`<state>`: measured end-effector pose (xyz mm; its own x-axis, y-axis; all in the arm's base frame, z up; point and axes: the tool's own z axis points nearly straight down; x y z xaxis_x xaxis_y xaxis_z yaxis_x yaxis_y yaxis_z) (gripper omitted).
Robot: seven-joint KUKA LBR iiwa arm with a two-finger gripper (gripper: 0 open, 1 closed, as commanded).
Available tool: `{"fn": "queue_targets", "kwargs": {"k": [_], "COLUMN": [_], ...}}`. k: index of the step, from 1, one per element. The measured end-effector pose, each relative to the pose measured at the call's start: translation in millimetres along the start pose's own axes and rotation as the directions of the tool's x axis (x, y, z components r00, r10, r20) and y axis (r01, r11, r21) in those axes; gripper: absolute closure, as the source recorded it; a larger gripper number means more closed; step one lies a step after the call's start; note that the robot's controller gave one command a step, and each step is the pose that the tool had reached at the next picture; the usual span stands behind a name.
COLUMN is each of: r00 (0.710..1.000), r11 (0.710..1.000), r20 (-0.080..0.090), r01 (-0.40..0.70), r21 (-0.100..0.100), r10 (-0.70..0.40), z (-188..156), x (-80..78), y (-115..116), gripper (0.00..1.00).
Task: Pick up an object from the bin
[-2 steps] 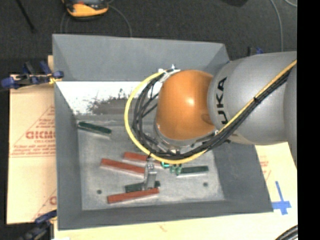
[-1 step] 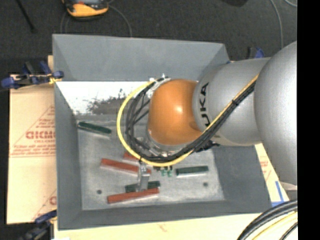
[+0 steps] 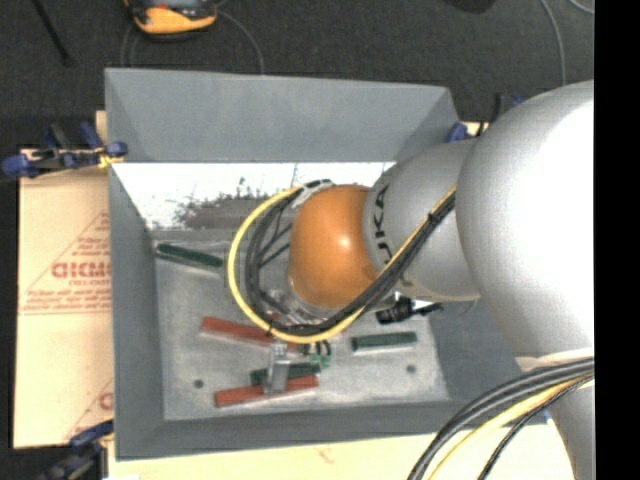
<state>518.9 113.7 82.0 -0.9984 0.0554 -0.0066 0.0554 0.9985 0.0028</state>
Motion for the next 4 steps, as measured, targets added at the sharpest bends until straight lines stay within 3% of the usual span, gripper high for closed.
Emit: {"fn": "queue_targets", "kwargs": {"k": [1, 2, 3, 4], "r00": [0.969, 0.969, 0.963, 0.961], "r11": [0.969, 0.969, 0.963, 0.961], "r20": [-0.004, -0.004, -0.005, -0.005], "r01": [-0.247, -0.249, -0.27, -0.278], "r21": [0.001, 0.001, 0.003, 0.005], "r10": [0.247, 0.249, 0.27, 0.278], "z": [9, 9, 0, -33], "x": [-13.3, -13.3, -26.5, -19.1], "y": [10, 10, 10, 27], "gripper": [1.0, 1.0, 1.0, 1.0]}}
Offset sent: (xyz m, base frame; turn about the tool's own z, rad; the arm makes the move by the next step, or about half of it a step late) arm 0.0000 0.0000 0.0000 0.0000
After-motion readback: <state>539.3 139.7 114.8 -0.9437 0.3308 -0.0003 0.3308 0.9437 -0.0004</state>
